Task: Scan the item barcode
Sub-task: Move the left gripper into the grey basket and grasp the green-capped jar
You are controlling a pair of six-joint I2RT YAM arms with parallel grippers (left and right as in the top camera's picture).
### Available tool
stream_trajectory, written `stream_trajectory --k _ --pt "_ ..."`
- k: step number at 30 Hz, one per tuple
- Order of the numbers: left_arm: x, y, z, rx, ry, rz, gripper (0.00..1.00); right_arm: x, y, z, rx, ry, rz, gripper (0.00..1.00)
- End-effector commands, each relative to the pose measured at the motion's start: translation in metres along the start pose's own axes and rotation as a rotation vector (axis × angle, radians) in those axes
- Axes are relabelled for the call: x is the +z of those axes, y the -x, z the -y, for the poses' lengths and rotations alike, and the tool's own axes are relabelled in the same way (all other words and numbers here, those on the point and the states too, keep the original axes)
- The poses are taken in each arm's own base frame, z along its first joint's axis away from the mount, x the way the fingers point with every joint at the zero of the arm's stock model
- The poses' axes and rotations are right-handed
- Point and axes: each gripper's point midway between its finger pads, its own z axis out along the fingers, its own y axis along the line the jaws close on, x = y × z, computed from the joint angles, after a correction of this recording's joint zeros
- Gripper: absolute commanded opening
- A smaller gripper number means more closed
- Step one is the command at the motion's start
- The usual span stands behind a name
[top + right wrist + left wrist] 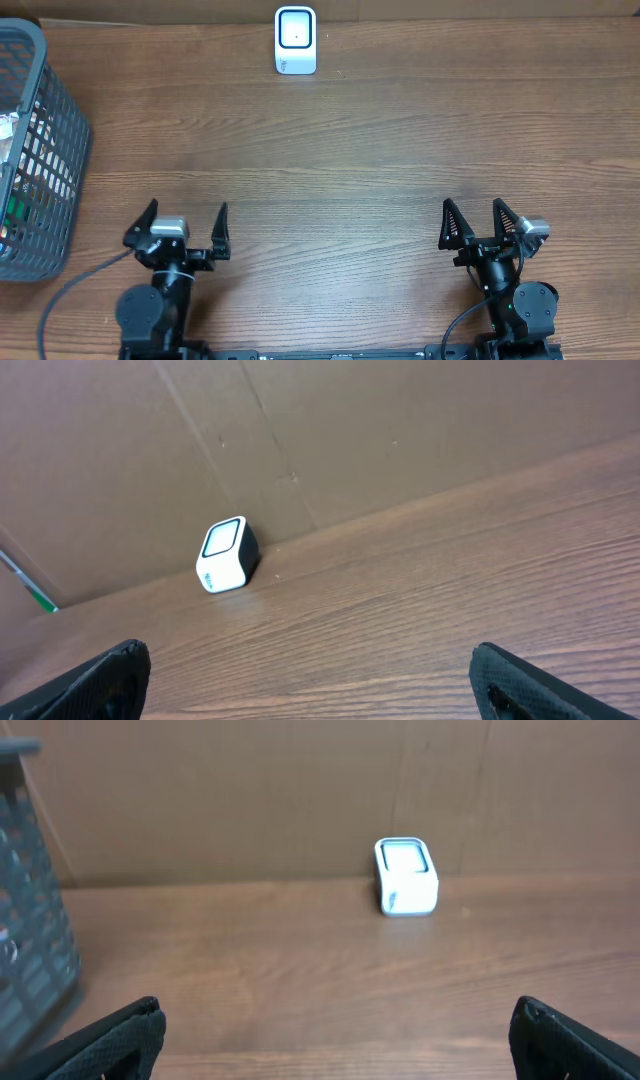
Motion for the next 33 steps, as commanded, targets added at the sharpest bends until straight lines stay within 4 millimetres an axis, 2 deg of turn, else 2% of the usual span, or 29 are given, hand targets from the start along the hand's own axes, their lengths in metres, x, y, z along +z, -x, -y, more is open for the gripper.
stream_trajectory --k 1,8,12,18,21,24,29,31,33 --pt "0.002 0.044 0.005 -0.019 -0.026 0.024 1.00 0.000 -0.001 0.001 0.000 -0.003 0.008 1.00" --pt "0.023 0.130 0.014 -0.027 -0.085 -0.044 1.00 0.000 -0.001 0.001 0.000 -0.003 0.008 1.00" --pt "0.032 0.173 0.008 -0.104 -0.042 -0.175 0.99 0.000 -0.001 0.001 0.000 -0.003 0.008 1.00" --pt "0.042 0.239 0.009 -0.082 -0.048 -0.361 1.00 0.000 -0.001 0.001 0.000 -0.003 0.008 1.00" --pt "0.044 0.249 0.009 -0.080 -0.050 -0.445 1.00 0.000 -0.001 0.001 0.000 -0.003 0.008 1.00" --pt "0.053 0.246 0.005 -0.076 -0.027 -0.507 1.00 0.000 -0.001 0.001 0.000 -0.003 0.008 1.00" --pt "0.077 0.214 -0.004 -0.052 0.012 -0.625 1.00 0.000 -0.001 0.001 0.000 -0.003 0.008 1.00" --pt "0.082 0.207 -0.009 -0.074 0.045 -0.648 1.00 0.000 -0.001 0.001 0.000 -0.003 0.008 1.00" --pt "0.082 0.207 -0.030 -0.175 0.159 -0.639 1.00 0.000 -0.001 0.001 0.000 -0.003 0.008 1.00"
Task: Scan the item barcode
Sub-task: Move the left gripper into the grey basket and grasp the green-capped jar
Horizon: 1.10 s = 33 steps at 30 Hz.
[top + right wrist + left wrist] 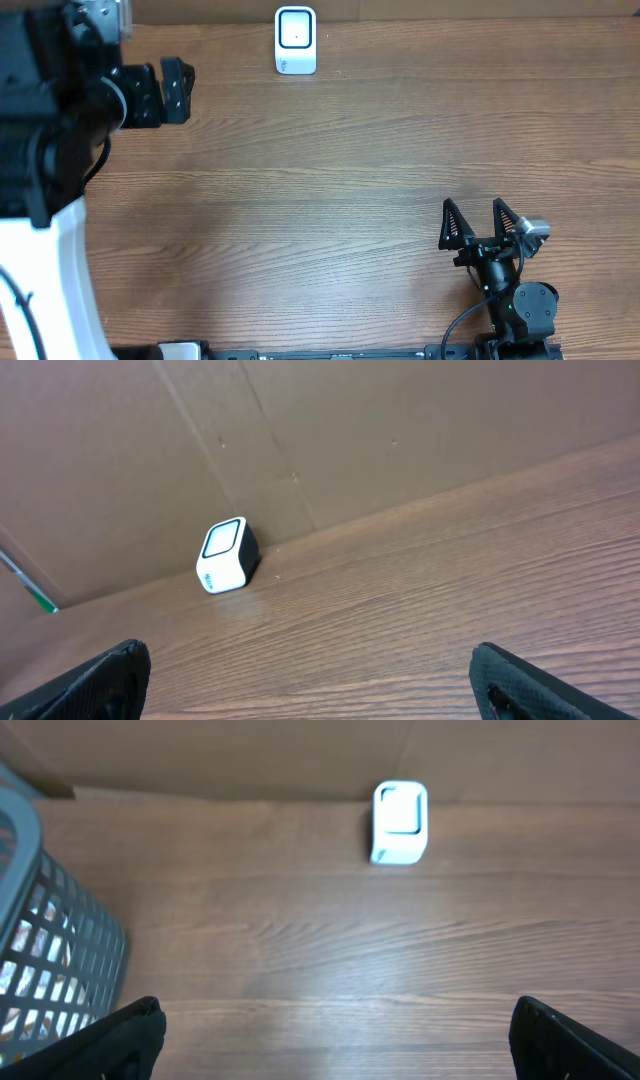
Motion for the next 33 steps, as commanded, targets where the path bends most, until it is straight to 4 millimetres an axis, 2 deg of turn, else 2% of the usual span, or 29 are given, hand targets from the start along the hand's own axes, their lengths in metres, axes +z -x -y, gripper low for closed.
stream_trajectory --k 1,5,8,12,15,18,21,27,33 --pt "-0.002 0.004 -0.036 -0.181 0.136 0.026 1.00 0.000 -0.001 0.001 0.000 -0.004 0.006 1.00" --pt "-0.021 0.008 -0.096 -0.405 0.276 0.094 1.00 0.000 -0.001 0.001 0.000 -0.004 0.006 1.00" --pt "-0.036 -0.002 -0.152 -0.573 0.409 0.125 1.00 0.000 -0.001 0.001 0.000 -0.004 0.006 1.00" --pt "-0.062 -0.035 -0.225 -0.806 0.603 0.138 1.00 0.000 -0.001 0.001 0.000 -0.004 0.006 1.00" --pt "-0.073 -0.063 -0.264 -0.967 0.698 0.128 1.00 0.000 -0.001 0.001 0.000 -0.004 0.006 1.00" --pt "-0.071 -0.087 -0.289 -1.051 0.743 0.078 1.00 0.000 -0.001 0.001 0.000 -0.004 0.006 1.00" --pt "-0.060 -0.108 -0.308 -1.095 0.769 -0.002 1.00 0.000 -0.001 0.001 0.000 -0.004 0.006 1.00" --pt "-0.017 -0.139 -0.334 -1.078 0.757 -0.196 1.00 0.000 -0.001 0.001 0.000 -0.004 0.006 1.00" --pt "0.022 -0.157 -0.356 -1.034 0.726 -0.307 1.00 0.000 -0.001 0.001 0.000 -0.004 0.006 1.00"
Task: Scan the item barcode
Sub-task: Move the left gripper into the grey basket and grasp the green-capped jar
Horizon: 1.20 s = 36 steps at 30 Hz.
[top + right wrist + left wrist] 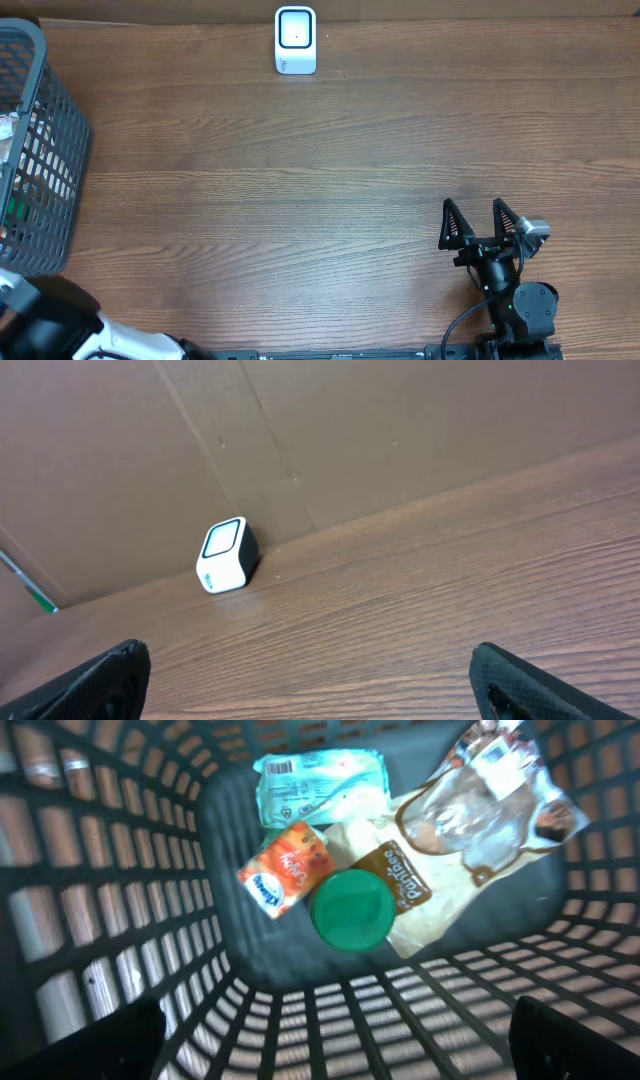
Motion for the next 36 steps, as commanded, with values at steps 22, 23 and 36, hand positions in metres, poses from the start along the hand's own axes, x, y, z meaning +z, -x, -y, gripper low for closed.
stream_trajectory --k 22,23,36 --pt "0.160 -0.056 0.011 0.263 0.042 -0.449 0.89 0.000 -0.001 0.001 0.000 -0.004 0.007 1.00" --pt "0.163 -0.058 0.011 0.266 0.046 -0.456 0.88 0.000 -0.001 0.001 0.000 -0.004 0.007 1.00" --pt "0.168 -0.064 0.026 0.314 0.056 -0.448 0.63 0.000 -0.001 0.001 0.000 -0.004 0.007 1.00"
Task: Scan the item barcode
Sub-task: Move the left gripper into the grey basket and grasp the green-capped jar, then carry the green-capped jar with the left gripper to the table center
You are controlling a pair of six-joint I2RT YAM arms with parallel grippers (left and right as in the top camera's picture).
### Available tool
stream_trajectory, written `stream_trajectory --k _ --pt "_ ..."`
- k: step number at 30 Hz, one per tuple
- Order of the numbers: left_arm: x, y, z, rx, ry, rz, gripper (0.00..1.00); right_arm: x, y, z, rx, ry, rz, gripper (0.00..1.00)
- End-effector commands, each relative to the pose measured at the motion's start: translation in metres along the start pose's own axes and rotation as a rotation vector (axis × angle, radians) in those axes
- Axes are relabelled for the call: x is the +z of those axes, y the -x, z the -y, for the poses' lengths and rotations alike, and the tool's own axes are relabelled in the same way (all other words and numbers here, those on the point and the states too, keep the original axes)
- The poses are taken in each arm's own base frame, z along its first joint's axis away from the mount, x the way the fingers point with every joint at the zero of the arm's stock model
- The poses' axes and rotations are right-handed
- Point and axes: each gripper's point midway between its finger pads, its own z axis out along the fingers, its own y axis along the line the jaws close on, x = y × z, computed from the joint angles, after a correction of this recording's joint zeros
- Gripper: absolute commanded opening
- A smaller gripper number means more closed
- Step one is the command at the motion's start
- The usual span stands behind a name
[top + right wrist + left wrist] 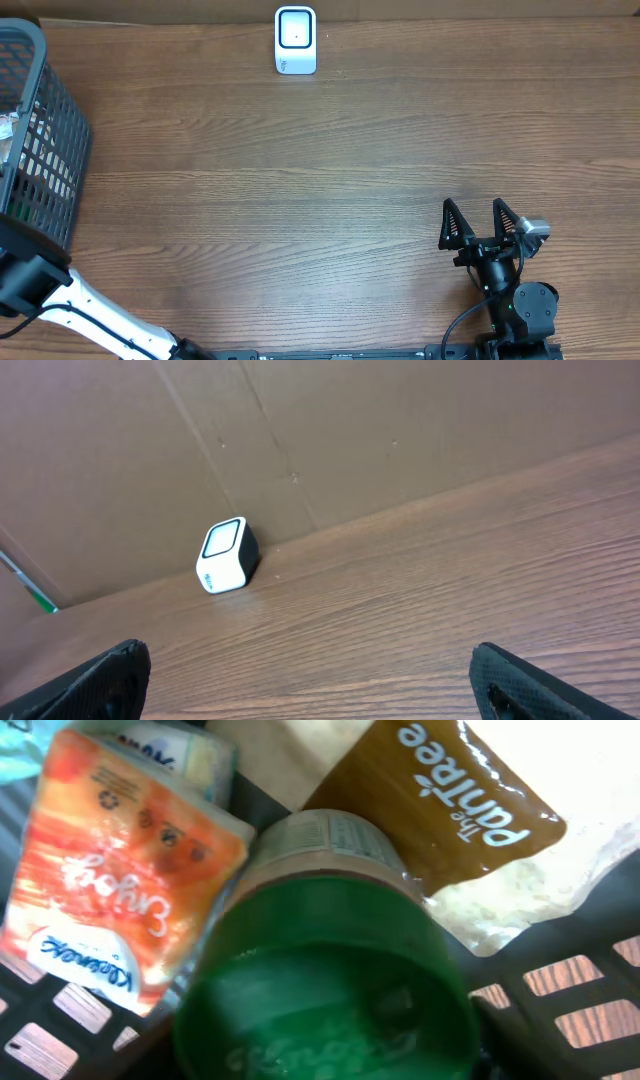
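A jar with a green lid [320, 990] fills the left wrist view, lying among packets in the grey basket [62, 120]. My left gripper [320, 1065] is down inside the basket, right over the lid. Its fingers barely show at the dark lower corners and look spread apart. The white barcode scanner [296, 40] stands at the table's far edge, also seen from the right wrist as the scanner [226, 554]. My right gripper [480, 225] rests open at the near right, holding nothing.
Beside the jar lie an orange pouch [110, 880] and a brown Pantree bag [450, 810]. The left arm's white link [95, 315] crosses the near left corner. A cardboard wall [400, 430] backs the table.
The left wrist camera was high over the basket with all its items in sight. Now it is down close to the green-lidded jar. The right arm has not moved.
Both grippers rested open at the table's near edge. Then the left arm was raised over the far left of the table. Later it looked straight down into the basket, and now it is low over the green-lidded jar.
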Motion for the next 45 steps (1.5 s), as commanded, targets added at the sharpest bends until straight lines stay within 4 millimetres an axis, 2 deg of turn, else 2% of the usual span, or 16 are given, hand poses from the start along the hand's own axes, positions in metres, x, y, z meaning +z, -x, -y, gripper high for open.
stream_trajectory --k 1,4,10,12,19,23,27,31,33,34,38,39,45 --pt "0.002 0.000 0.003 0.022 0.008 0.000 0.61 0.000 -0.001 0.001 0.000 -0.004 0.006 1.00" --pt "0.000 0.001 0.002 0.020 0.007 0.004 0.57 0.000 -0.001 0.001 0.000 -0.004 0.006 1.00" --pt "-0.013 0.004 -0.004 0.007 0.006 0.020 0.42 0.000 -0.001 0.001 0.000 -0.004 0.006 1.00" --pt "-0.019 0.006 -0.004 0.006 0.003 0.033 0.40 0.000 -0.001 0.001 0.000 -0.004 0.006 1.00" --pt "-0.053 0.012 -0.003 -0.015 -0.012 0.102 0.38 0.000 -0.001 0.001 0.000 -0.003 0.006 1.00" --pt "-0.078 0.013 -0.001 -0.044 -0.032 0.151 0.35 0.000 -0.001 0.001 0.000 -0.004 0.006 1.00" --pt "-0.114 0.016 0.009 -0.039 -0.103 0.237 0.33 0.000 -0.001 0.001 0.000 -0.004 0.006 1.00" --pt "-0.161 0.008 0.020 -0.023 -0.186 0.352 0.33 0.000 -0.001 0.001 0.000 -0.004 0.006 1.00" --pt "-0.196 -0.001 0.024 -0.022 -0.215 0.440 0.33 0.000 -0.001 0.001 0.000 -0.004 0.006 1.00" --pt "-0.204 -0.004 0.025 -0.019 -0.225 0.461 0.32 0.000 -0.001 0.001 0.000 -0.004 0.006 1.00" --pt "-0.255 -0.030 0.038 0.026 -0.299 0.579 0.30 0.000 -0.001 0.001 0.000 -0.004 0.006 1.00" --pt "-0.270 -0.041 0.042 0.040 -0.318 0.613 0.30 0.000 -0.001 0.001 0.000 -0.004 0.006 1.00" --pt "-0.329 -0.104 0.068 0.159 -0.397 0.753 0.31 0.000 -0.001 0.001 0.000 -0.004 0.006 1.00"
